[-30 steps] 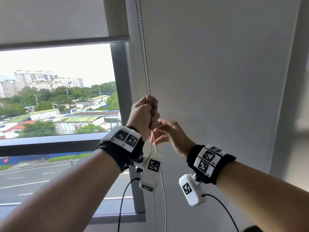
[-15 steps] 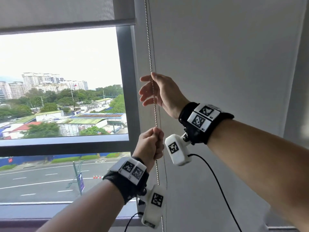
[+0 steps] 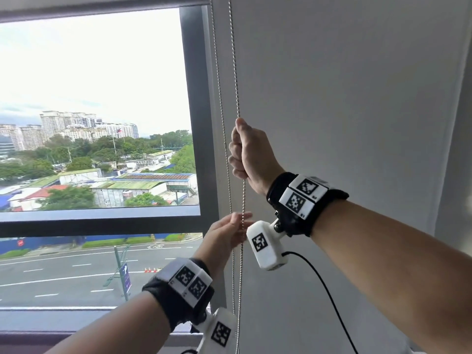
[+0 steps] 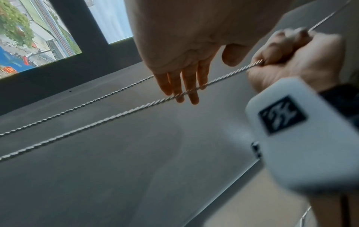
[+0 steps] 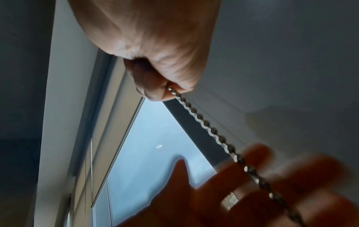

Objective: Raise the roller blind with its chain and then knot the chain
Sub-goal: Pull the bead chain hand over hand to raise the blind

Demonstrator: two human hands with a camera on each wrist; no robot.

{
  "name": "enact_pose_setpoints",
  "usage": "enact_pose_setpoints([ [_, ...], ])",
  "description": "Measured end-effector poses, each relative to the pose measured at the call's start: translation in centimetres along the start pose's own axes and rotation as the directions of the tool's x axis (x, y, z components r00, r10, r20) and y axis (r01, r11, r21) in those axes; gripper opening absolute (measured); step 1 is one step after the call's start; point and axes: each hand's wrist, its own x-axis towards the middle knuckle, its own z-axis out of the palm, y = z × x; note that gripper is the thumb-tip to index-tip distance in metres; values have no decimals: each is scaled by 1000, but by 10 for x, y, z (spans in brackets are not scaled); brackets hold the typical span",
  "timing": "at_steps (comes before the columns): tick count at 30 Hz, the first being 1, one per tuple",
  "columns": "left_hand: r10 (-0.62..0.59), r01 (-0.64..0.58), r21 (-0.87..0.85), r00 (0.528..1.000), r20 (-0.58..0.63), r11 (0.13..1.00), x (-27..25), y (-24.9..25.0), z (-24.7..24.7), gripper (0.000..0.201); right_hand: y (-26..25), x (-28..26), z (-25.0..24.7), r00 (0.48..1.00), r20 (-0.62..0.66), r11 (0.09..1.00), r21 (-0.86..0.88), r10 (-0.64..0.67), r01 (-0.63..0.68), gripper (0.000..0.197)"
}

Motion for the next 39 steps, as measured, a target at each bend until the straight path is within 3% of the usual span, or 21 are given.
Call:
enact_pose_setpoints([
  [3, 86, -86, 100, 996, -3, 991, 11, 25, -4, 38, 15, -9, -4, 1000, 4, 999, -34, -25, 25, 45],
  [8, 194, -194, -7, 980, 46, 981, 28, 63, 0, 41, 52, -33, -12, 1000, 6, 997, -81, -4, 4, 48],
  [14, 161, -156, -166, 987, 15, 974, 53, 101, 25, 40, 96, -72, -26, 988, 35, 979, -145, 151, -145, 44],
  [20, 193, -207, -130, 975, -114, 970, 59, 85, 37, 38, 115, -88, -36, 993, 82, 975, -212, 86, -67, 39],
  [25, 215, -228, -86, 966, -141, 970, 58, 86, 40, 46, 107, -78, -56, 980, 165, 965, -255, 109, -64, 38],
  [30, 217, -229, -69, 965, -149, 971, 50, 77, 36, 41, 81, -39, -70, 994, 94, 977, -213, 50, -29, 37],
  [39, 96, -104, -45, 984, -148, 994, 32, 27, 31, 46, 3, 13, -32, 994, 102, 998, -25, -49, 52, 34],
])
